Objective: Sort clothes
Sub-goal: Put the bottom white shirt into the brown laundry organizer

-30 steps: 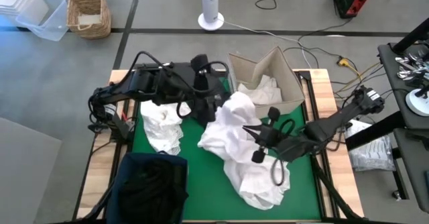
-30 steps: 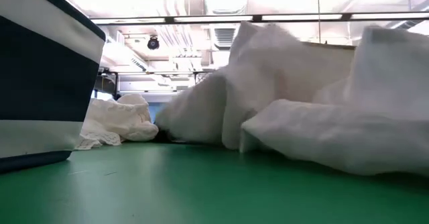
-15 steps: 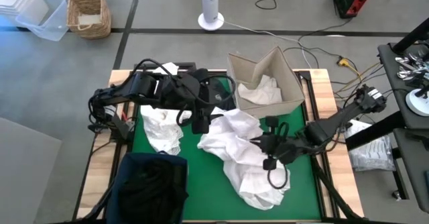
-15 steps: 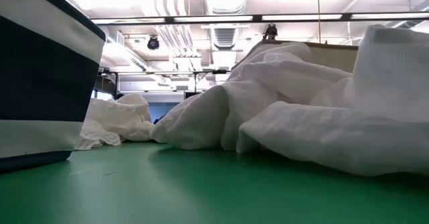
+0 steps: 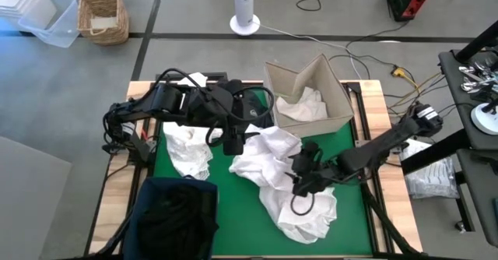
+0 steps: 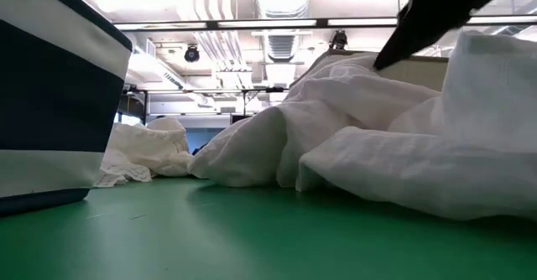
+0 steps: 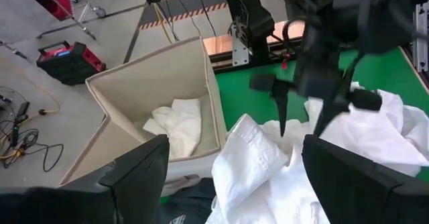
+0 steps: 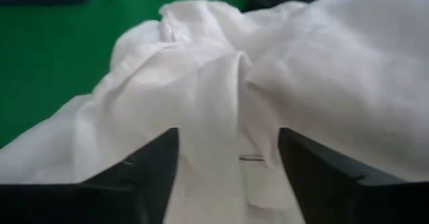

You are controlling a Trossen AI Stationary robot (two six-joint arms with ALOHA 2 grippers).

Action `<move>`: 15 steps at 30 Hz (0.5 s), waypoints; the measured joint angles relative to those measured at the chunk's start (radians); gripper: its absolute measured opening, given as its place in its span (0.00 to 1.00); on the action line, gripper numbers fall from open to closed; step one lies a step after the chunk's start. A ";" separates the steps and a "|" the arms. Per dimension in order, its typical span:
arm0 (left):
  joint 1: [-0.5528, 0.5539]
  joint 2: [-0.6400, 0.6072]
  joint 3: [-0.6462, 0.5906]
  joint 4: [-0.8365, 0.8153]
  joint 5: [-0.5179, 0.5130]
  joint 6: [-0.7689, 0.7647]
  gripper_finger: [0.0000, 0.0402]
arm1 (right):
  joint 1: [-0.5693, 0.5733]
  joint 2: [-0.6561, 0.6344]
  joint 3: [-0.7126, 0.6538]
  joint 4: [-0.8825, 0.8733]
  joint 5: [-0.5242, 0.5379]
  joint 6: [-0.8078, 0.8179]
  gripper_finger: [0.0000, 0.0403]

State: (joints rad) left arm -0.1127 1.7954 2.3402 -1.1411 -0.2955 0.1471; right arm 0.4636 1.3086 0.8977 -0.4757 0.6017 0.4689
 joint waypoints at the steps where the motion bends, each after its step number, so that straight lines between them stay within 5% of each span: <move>1: 0.000 0.000 0.000 0.000 0.000 0.000 0.79 | -0.007 0.019 -0.007 0.022 0.000 0.000 0.65; 8: 0.000 0.000 -0.001 0.000 0.000 0.000 0.79 | -0.057 0.158 -0.003 0.114 0.000 -0.004 0.85; 15: 0.000 0.000 -0.006 0.000 0.000 0.000 0.79 | -0.078 0.261 0.039 0.116 0.000 -0.005 0.78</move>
State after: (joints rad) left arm -0.1127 1.7955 2.3339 -1.1413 -0.2955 0.1474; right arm 0.3861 1.5697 0.9364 -0.3602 0.6014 0.4636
